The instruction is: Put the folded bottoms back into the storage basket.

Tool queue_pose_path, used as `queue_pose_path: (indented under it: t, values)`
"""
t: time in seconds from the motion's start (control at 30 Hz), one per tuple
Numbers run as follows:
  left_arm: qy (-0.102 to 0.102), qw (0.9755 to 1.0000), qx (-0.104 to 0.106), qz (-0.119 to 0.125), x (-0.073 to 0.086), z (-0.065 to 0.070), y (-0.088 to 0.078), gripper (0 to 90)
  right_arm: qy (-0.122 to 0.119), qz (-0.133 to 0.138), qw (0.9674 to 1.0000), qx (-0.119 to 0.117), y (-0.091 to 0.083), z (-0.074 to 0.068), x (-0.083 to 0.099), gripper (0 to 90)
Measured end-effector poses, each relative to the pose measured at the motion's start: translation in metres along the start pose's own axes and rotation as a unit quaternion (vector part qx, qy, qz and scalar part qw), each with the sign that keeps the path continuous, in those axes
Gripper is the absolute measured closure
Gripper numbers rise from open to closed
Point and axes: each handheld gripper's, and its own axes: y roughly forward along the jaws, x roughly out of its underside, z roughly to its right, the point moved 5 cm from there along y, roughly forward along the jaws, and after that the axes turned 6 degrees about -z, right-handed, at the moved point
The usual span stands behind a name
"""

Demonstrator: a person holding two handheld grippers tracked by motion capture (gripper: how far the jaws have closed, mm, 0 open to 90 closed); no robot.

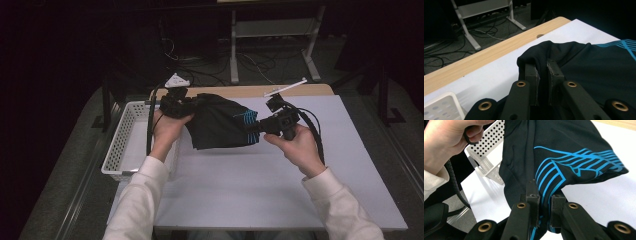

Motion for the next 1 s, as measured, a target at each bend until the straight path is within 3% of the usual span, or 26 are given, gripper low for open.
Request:
queue_pose_path:
  t: [0.43,0.7,1.0]
  values:
    - [0.008,0.9999,-0.009,0.003,-0.012,-0.007,-0.015,80.8,-0.008,0.006,0.9999,-0.002,-0.005,-0.008,-0.016,80.2]
    - [0.011,0.9997,-0.02,0.006,-0.018,-0.016,-0.033,80.7,-0.018,0.01,0.9998,-0.005,-0.004,-0.023,-0.032,80.2]
    - [0.002,0.9994,-0.032,0.013,-0.013,-0.03,-0.054,80.7,-0.031,0.01,0.9994,-0.013,0.007,-0.039,-0.045,80.2]
